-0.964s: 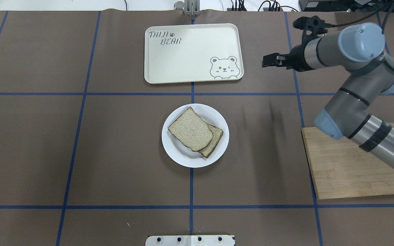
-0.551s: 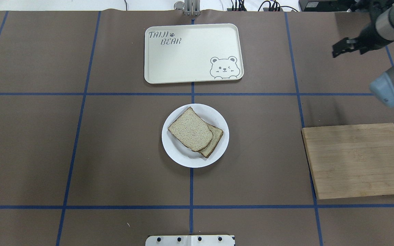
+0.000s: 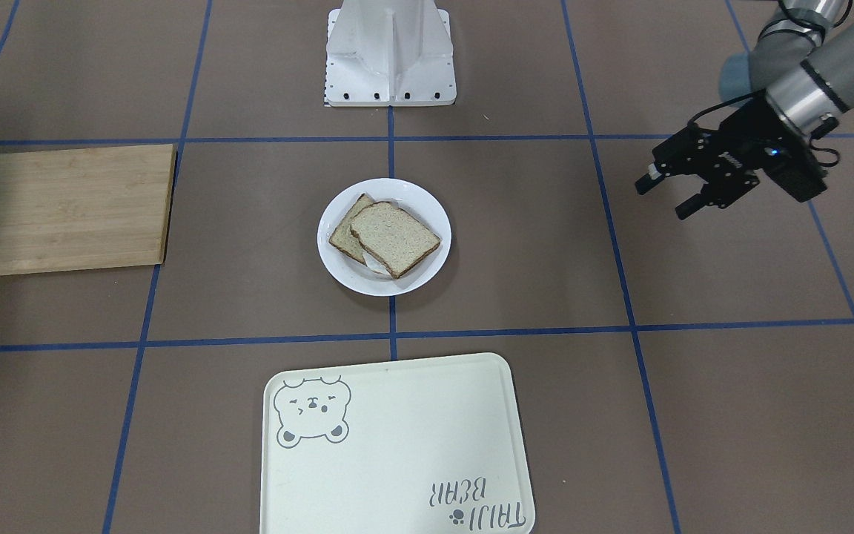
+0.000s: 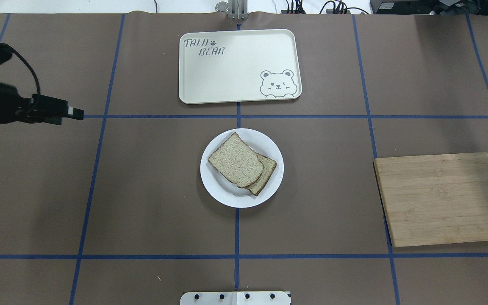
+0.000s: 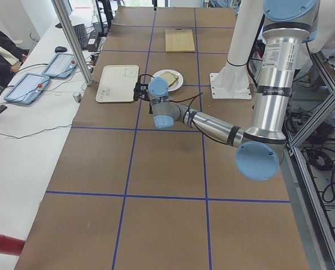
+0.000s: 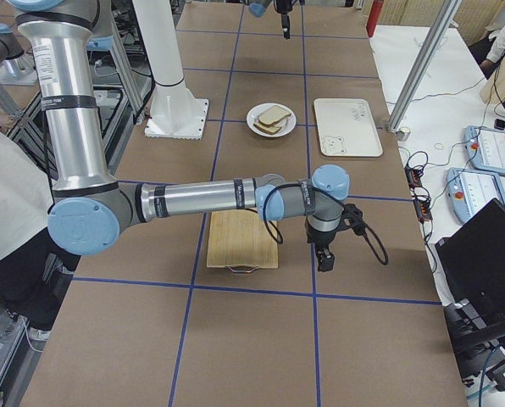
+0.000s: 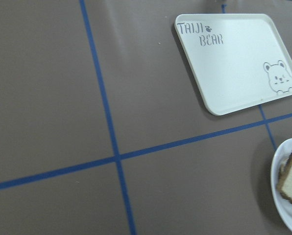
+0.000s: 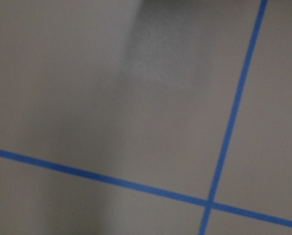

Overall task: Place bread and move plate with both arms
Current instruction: 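Reach the left gripper to the white plate rim and grip it, then slide the white plate with the left gripper onto the bear tray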

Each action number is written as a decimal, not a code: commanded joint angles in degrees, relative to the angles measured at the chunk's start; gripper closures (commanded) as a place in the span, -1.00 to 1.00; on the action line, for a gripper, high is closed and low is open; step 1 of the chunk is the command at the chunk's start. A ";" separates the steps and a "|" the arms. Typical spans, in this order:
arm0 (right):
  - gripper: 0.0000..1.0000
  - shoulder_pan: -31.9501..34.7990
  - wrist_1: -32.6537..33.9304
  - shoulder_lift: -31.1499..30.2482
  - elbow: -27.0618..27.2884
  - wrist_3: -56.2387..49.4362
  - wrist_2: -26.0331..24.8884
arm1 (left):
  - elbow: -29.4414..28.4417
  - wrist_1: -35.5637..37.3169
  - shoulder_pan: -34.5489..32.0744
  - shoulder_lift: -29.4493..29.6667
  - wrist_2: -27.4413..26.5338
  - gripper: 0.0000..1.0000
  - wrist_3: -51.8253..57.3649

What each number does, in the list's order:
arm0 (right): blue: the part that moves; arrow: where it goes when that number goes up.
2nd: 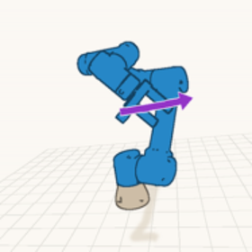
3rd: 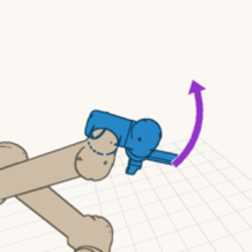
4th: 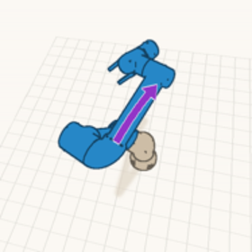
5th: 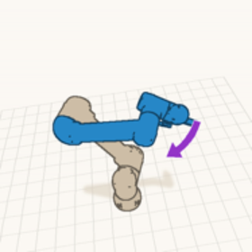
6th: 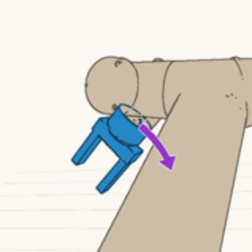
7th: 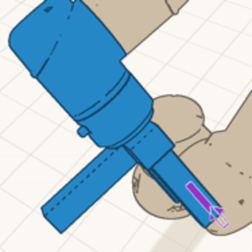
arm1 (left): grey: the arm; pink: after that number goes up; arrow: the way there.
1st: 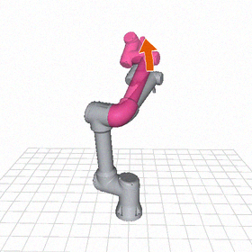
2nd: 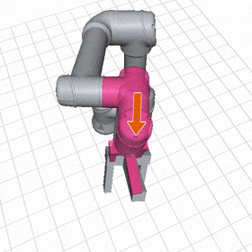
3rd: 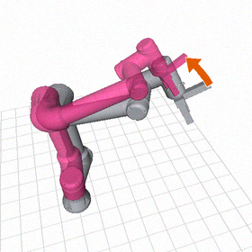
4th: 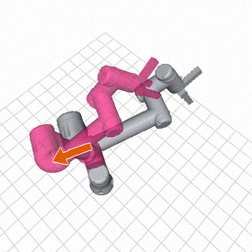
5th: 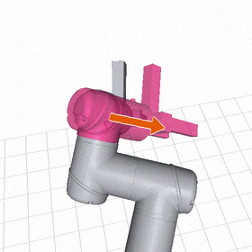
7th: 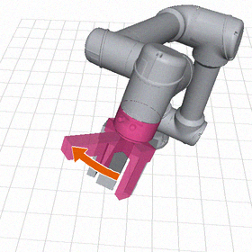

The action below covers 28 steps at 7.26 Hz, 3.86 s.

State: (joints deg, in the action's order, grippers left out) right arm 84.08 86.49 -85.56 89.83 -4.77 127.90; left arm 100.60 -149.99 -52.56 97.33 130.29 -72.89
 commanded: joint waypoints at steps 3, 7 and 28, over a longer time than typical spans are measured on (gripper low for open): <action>-1.00 5.74 0.43 -6.55 1.84 -2.17 0.93 | -4.61 -6.16 22.29 7.08 -23.91 -0.91 -14.80; -1.00 5.74 0.44 -6.37 1.92 -2.17 1.73 | -13.92 -10.59 30.40 15.24 -32.38 -0.09 -20.36; -1.00 5.57 0.53 -4.61 1.05 -0.77 1.47 | -45.34 -17.19 14.52 39.21 -36.43 1.00 -51.21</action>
State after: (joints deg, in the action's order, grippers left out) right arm 89.65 87.01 -90.19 90.91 -5.58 129.38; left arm 62.97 -167.84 -36.01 132.06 94.41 -123.64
